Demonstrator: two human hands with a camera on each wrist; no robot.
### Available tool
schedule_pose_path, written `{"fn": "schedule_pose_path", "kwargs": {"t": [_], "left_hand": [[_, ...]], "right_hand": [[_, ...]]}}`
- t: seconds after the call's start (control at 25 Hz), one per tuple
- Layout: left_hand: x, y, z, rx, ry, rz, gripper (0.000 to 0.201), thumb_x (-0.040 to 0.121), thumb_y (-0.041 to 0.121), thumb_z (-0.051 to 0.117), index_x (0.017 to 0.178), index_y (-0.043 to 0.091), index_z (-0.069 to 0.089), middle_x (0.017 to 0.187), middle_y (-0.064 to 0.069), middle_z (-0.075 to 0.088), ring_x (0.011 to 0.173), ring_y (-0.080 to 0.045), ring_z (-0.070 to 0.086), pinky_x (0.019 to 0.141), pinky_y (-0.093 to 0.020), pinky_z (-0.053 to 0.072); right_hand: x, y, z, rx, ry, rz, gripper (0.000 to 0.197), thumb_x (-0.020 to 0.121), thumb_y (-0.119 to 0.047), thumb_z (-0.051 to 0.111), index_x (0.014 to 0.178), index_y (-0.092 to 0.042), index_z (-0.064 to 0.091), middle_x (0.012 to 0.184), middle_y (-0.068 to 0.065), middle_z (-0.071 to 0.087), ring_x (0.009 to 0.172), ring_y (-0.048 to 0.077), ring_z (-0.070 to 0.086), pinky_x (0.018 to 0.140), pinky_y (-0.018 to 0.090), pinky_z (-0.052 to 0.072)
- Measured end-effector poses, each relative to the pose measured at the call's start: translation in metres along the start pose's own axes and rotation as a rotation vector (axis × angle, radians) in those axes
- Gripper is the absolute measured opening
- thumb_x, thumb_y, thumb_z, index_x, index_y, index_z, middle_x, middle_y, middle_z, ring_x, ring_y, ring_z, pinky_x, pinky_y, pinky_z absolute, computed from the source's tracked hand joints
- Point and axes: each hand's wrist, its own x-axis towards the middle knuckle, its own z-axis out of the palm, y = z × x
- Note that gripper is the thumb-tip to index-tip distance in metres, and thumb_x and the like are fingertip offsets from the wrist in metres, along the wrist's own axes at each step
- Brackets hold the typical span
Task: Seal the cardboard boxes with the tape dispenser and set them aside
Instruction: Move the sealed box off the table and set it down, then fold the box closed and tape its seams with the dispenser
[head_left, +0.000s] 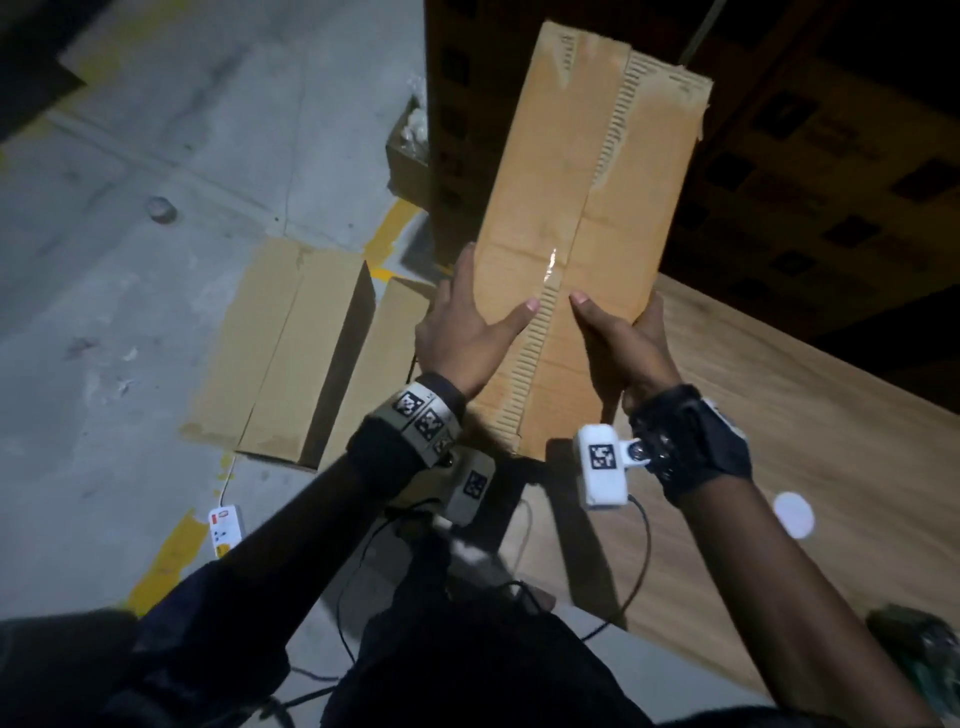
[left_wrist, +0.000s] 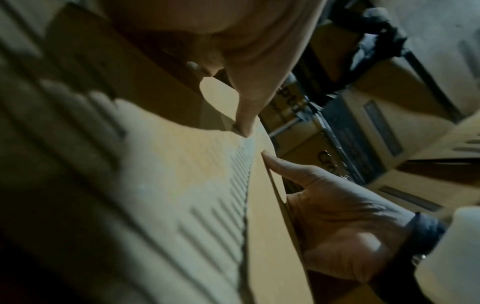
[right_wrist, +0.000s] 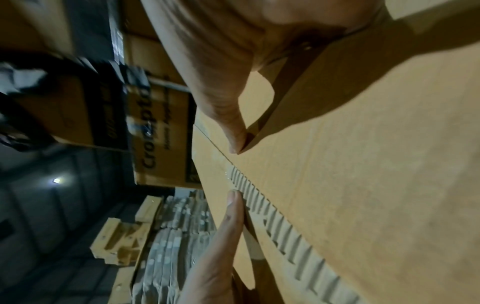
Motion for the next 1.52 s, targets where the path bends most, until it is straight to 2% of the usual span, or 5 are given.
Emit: {"fn": "schedule_pose_path", "kwargs": {"t": [0.2,0.4,0.6,1.12,1.52], "left_hand": [[-0.071,0.064,0.083,0.016,-0.109,0.087,0.096,0.081,0.077,0.063,0.157,0.046,0.014,0.142,-0.004,0.048,0.126,-0.030,0.053,0.098,-0.042,0.041],[-0.149,0.099,0.181,0.085,-0.200,0.082,0.091,0.081,0.077,0.063,0.154,0.048,0.017,0.140,-0.004,0.049,0.124,-0.033,0.053,0.102,-0.047,0.044],[-0.201,0.118,0.260,0.139,-0.262,0.077,0.084,0.078,0.079,0.061,0.147,0.053,0.022,0.132,-0.004,0.052,0.118,-0.036,0.057,0.100,-0.049,0.048],[-0.211,0.073,0.324,0.188,-0.403,0.076,0.096,0.067,0.088,0.064,0.143,0.044,0.026,0.126,0.000,0.059,0.110,-0.027,0.063,0.094,-0.046,0.054],[-0.186,0.085,0.320,-0.231,-0.546,-0.136,0.097,0.087,0.033,0.081,0.155,0.027,0.013,0.135,-0.003,0.057,0.117,-0.023,0.057,0.102,-0.041,0.049]], "right_hand": [[-0.049,-0.006,-0.131,0.054,0.054,-0.018,0.082,0.084,-0.011,0.081,0.149,-0.020,0.031,0.127,0.005,0.060,0.110,0.018,0.065,0.062,0.016,0.057],[-0.076,0.052,-0.258,0.169,0.103,-0.013,0.094,0.079,-0.005,0.084,0.150,-0.033,0.029,0.129,0.003,0.060,0.116,0.021,0.063,0.093,0.038,0.057],[-0.069,0.125,-0.352,0.123,0.251,0.059,0.118,0.041,-0.050,0.102,0.141,-0.046,0.039,0.126,-0.003,0.068,0.114,0.022,0.068,0.096,0.049,0.057],[-0.061,0.197,-0.389,-0.095,0.248,0.139,0.123,0.049,-0.065,0.088,0.151,-0.046,0.022,0.138,0.003,0.053,0.121,0.025,0.058,0.105,0.048,0.050],[-0.064,0.149,-0.401,-0.245,0.076,0.058,0.109,0.074,-0.045,0.088,0.157,-0.035,0.017,0.132,-0.007,0.058,0.125,0.020,0.056,0.100,0.036,0.046]]}}
